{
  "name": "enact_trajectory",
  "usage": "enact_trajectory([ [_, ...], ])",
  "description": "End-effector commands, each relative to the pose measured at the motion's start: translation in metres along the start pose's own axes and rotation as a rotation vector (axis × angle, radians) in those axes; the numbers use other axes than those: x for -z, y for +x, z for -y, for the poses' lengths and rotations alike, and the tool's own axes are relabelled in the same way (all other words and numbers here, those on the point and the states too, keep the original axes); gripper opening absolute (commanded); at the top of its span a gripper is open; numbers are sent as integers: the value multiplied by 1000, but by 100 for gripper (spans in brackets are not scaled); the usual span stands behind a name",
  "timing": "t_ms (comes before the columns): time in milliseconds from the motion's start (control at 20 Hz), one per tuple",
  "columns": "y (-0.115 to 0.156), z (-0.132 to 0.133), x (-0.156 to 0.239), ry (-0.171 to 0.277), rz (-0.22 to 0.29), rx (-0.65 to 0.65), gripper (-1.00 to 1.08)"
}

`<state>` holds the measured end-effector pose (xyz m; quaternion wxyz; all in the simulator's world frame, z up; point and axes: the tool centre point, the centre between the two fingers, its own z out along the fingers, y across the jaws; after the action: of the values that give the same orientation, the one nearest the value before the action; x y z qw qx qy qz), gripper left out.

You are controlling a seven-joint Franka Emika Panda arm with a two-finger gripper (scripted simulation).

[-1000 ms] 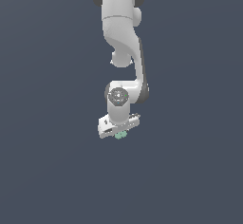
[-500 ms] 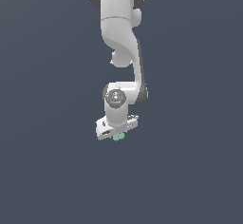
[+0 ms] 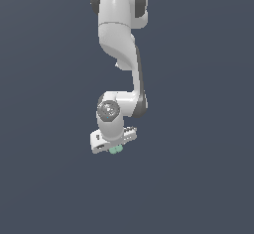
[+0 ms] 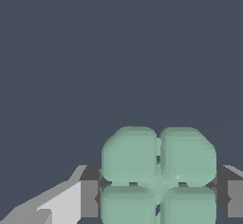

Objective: Pick up the object and move it to a goal position.

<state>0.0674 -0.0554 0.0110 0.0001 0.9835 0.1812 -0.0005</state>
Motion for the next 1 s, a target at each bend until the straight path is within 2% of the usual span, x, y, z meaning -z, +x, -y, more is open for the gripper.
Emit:
enact_trajectory([
  [0, 6, -15, 0, 0, 0, 0, -100],
  [500, 26, -66, 2, 0, -1, -1, -100],
  [950, 37, -88, 2, 0, -1, -1, -100],
])
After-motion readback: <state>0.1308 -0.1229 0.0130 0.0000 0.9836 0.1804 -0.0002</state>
